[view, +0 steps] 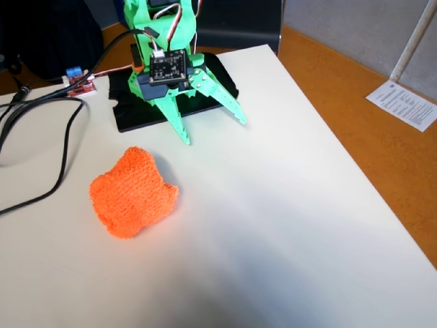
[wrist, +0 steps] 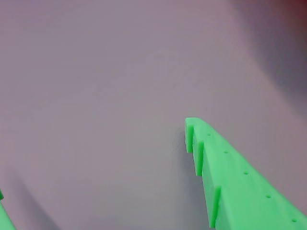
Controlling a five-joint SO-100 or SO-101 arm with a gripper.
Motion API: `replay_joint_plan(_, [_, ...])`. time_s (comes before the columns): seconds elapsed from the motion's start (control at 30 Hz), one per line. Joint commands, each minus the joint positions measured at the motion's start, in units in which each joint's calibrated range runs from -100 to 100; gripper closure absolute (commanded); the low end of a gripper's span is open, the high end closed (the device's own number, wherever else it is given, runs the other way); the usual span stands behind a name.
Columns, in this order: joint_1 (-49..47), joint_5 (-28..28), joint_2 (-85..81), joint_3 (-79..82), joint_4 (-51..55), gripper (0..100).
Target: Remove orange objects from table
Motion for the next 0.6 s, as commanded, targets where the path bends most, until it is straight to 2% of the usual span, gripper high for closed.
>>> replay_joint_plan(0.0, [-0.1,0.1,-0.3,-0.2,0.2,57])
replay_joint_plan(0.43, [-2.3,0.1,-0.3,-0.2,0.2,57])
replay_joint_plan(0.57, [-0.3,6.8,0.0,-0.8,-0.5,57])
